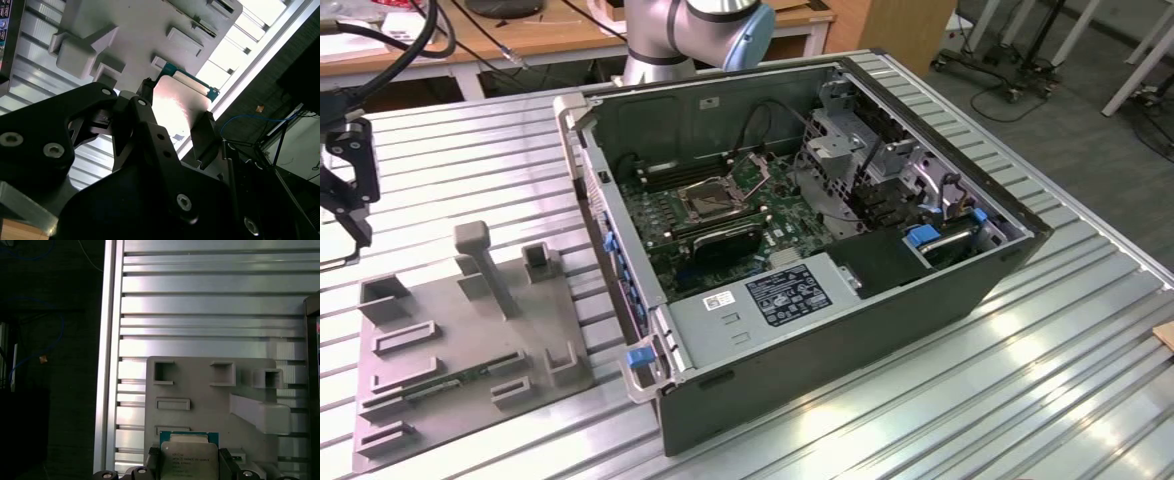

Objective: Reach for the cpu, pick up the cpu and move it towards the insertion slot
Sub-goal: 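Pick up the cpu and move it towards the insertion slot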

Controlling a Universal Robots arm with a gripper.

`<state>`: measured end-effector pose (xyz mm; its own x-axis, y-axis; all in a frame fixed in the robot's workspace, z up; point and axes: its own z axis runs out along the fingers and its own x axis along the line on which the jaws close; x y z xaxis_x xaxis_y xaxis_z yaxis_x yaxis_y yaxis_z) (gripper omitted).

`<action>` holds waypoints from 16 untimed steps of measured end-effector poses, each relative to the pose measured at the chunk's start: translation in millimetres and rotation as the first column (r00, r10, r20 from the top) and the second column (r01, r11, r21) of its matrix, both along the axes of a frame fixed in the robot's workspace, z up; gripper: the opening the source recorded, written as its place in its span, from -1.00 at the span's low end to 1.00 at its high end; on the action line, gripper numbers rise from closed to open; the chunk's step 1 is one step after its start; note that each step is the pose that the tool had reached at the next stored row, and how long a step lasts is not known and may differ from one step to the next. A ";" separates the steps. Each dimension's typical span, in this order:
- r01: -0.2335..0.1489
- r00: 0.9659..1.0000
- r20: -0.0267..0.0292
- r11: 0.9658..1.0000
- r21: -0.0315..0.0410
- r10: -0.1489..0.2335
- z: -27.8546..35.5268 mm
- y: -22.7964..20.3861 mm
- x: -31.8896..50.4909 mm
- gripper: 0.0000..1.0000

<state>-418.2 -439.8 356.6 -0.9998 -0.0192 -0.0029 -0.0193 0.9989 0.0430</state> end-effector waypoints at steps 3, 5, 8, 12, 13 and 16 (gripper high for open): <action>0.000 1.000 0.000 1.000 0.000 0.000 0.1 0.0 0.4 0.08; 0.000 1.000 0.000 1.000 0.000 0.000 0.1 0.0 0.4 0.08; 0.000 1.000 0.000 1.000 0.000 0.000 0.2 0.0 0.5 0.08; 0.000 1.000 0.000 1.000 0.000 0.000 0.4 0.0 1.0 0.08; 0.000 1.000 0.000 1.000 0.000 0.000 0.3 0.0 1.1 0.08; 0.000 1.000 0.000 1.000 0.000 0.000 0.4 0.0 1.2 0.08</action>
<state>-417.0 -439.8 356.9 -0.9998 -0.0192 -0.0025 -0.0193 0.9989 0.0429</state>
